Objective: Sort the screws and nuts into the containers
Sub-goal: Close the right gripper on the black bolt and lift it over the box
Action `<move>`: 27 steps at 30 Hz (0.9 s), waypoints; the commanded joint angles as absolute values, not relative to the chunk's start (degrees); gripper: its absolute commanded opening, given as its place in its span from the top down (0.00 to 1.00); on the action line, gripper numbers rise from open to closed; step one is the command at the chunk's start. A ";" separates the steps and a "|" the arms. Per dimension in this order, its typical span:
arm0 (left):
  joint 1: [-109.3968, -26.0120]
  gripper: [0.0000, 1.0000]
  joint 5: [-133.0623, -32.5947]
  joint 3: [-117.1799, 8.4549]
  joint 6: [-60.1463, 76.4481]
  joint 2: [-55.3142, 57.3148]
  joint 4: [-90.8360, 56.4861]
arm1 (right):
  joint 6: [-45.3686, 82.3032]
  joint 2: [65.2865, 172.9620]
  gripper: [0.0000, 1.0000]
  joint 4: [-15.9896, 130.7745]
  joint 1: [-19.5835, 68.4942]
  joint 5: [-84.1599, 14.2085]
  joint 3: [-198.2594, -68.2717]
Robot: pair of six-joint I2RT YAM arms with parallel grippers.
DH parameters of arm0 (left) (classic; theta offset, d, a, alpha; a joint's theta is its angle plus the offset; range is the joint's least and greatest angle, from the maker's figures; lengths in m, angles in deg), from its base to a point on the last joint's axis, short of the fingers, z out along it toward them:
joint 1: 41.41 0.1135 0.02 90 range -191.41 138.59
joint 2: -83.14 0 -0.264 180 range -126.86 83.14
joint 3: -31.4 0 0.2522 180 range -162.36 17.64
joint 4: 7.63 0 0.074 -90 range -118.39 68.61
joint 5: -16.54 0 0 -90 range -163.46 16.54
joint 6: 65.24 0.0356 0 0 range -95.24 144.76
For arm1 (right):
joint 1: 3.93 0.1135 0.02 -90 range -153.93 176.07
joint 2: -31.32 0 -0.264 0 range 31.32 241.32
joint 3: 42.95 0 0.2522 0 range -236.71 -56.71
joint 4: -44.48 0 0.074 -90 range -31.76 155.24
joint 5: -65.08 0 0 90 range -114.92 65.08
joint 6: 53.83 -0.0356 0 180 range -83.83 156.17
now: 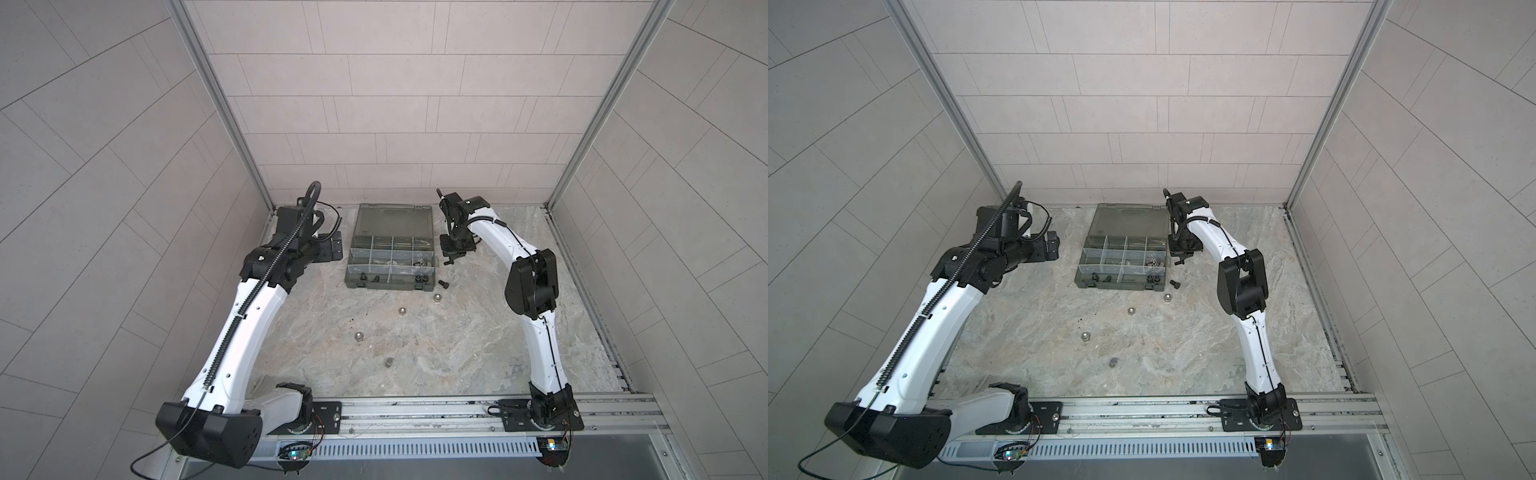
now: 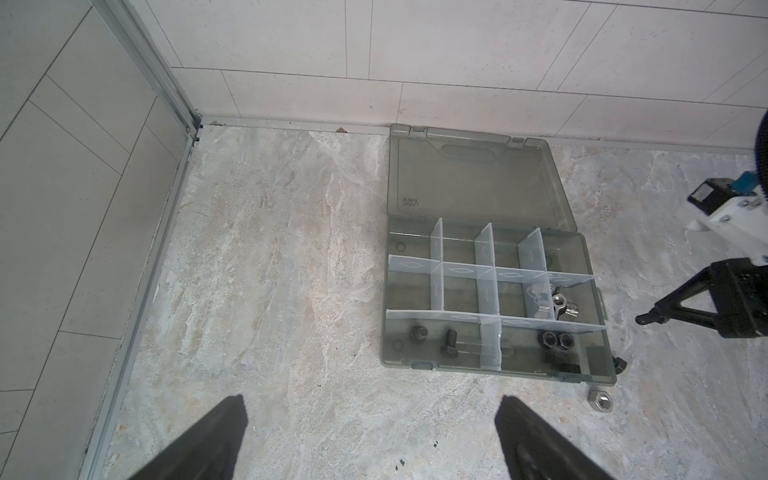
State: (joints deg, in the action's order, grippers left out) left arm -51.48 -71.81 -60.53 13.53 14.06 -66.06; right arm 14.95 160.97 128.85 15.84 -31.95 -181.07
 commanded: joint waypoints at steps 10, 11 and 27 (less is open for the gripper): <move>-48.62 0.00 -74.43 -58.59 9.83 13.72 -70.21 | 11.93 160.56 1.00 129.02 22.10 -38.67 -187.81; -48.52 0.00 -74.57 -58.20 9.63 14.16 -70.42 | 11.70 160.89 1.00 128.44 22.74 -39.19 -188.36; -48.02 0.00 -71.89 -56.33 9.36 21.03 -76.74 | 4.76 171.85 1.00 115.31 31.30 -51.16 -196.50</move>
